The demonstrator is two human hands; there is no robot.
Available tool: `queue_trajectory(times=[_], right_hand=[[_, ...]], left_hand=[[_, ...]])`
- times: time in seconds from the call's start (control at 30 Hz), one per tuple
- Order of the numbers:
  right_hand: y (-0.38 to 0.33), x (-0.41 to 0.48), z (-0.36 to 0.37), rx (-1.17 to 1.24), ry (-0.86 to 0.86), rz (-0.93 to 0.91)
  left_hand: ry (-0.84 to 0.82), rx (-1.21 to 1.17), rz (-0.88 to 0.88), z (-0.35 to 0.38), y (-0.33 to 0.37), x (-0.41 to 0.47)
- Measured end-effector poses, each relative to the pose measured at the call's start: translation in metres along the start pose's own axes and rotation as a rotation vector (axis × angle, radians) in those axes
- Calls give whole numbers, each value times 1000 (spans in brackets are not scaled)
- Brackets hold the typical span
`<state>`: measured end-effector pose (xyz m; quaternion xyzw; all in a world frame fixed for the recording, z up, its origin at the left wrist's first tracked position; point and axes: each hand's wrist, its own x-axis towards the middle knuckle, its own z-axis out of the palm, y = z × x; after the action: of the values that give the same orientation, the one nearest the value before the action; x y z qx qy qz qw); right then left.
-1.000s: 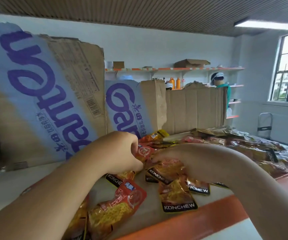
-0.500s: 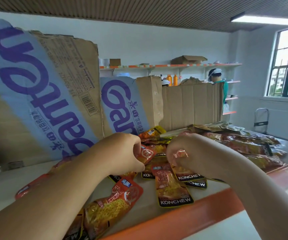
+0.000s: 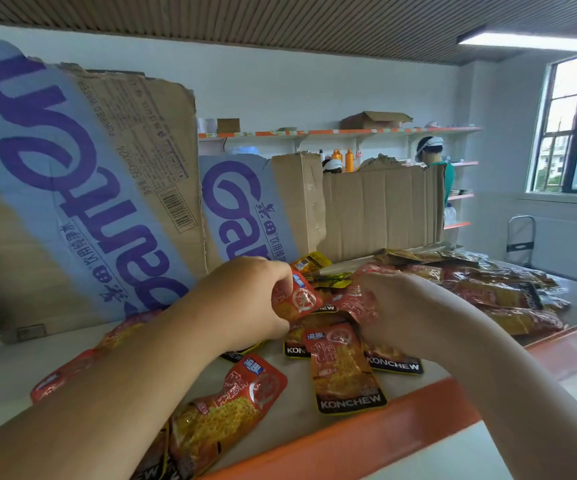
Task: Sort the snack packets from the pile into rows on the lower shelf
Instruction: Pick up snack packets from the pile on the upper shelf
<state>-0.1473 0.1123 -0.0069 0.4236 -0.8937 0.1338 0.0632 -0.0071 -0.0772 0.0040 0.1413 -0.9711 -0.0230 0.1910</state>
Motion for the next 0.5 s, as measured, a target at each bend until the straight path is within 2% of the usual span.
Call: queue_trajectory(times=[0.13, 0.23, 0.5], right_hand=[[0, 4, 8, 27, 79, 6], [3, 3, 8, 202, 153, 18], [7, -13, 1, 456, 587, -27]], left_hand=[[45, -7, 13, -2, 2, 0], [114, 1, 31, -3, 4, 0], [365, 56, 94, -22, 14, -5]])
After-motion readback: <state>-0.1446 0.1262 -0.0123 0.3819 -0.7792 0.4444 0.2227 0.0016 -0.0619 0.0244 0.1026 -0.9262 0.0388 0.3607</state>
